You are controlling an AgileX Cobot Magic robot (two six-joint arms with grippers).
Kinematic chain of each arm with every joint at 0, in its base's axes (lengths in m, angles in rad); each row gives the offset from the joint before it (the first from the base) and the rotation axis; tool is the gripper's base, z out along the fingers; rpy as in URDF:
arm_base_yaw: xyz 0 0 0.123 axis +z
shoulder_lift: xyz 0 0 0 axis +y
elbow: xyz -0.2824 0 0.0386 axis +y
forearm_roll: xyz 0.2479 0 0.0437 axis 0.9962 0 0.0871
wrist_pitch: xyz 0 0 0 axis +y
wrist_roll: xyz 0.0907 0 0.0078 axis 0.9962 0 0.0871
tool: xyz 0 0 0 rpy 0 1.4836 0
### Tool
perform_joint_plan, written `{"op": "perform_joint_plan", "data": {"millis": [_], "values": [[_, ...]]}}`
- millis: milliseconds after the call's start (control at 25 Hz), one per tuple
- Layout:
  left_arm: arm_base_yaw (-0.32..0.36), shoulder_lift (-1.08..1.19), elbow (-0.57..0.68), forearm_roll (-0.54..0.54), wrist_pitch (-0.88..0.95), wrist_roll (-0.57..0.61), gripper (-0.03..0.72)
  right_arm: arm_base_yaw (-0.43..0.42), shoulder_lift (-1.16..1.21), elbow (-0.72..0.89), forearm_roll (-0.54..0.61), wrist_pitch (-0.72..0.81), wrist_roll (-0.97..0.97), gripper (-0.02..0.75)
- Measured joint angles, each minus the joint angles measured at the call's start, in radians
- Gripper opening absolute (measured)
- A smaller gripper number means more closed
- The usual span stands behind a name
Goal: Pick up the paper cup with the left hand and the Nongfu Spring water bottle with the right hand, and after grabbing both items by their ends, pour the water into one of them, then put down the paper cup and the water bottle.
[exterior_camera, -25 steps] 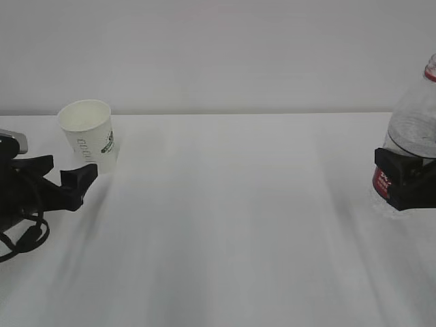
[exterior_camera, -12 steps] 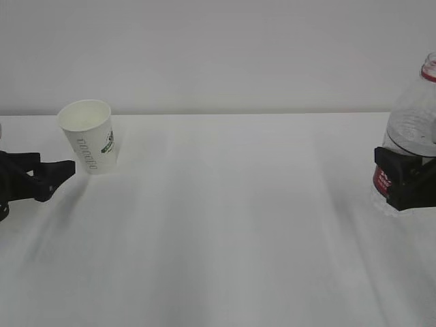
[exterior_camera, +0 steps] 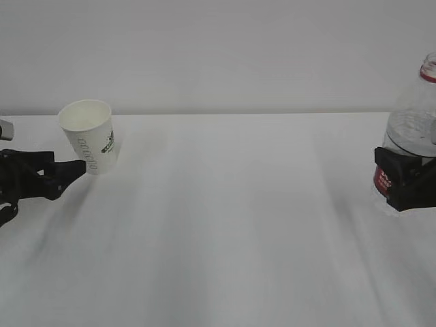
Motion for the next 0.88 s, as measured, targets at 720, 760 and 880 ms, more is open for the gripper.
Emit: {"op": "perform_joint_plan", "data": {"millis": [720, 760, 880], "values": [[0.0, 0.012, 0.0, -0.039, -0.013, 0.01, 0.682, 0.0, 0.0, 0.0, 0.0, 0.0, -0.002, 0.475], [0.0, 0.017, 0.0, -0.039, -0.011, 0.012, 0.684, 0.0, 0.0, 0.0, 0.0, 0.0, -0.002, 0.475], [0.0, 0.03, -0.009, -0.037, -0.007, 0.012, 0.685, 0.0, 0.0, 0.0, 0.0, 0.0, -0.002, 0.475]]}}
